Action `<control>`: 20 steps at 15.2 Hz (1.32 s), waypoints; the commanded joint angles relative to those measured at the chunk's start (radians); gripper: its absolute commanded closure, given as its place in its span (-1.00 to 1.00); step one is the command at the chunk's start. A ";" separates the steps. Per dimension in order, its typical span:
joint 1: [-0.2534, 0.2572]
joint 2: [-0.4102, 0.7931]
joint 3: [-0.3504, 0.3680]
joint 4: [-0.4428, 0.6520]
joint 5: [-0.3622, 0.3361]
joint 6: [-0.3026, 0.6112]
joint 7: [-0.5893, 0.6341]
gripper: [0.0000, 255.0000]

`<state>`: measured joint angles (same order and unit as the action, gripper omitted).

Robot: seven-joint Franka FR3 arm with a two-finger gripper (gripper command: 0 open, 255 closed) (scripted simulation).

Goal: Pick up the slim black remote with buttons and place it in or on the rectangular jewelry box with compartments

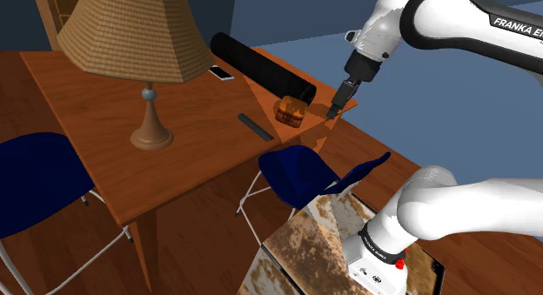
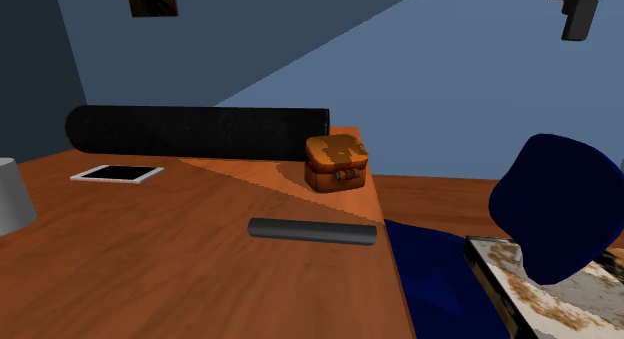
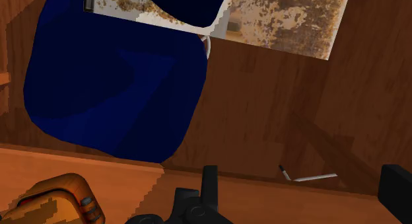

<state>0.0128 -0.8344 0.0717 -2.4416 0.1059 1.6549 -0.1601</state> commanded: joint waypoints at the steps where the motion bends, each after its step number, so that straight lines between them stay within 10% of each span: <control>1: 0.000 0.000 0.000 0.000 0.000 0.000 0.000 -1.00; 20: -0.088 0.610 0.069 0.033 -0.070 0.701 0.105 -1.00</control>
<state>-0.0692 -0.2630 0.1386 -2.4203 0.0452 2.3204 -0.0627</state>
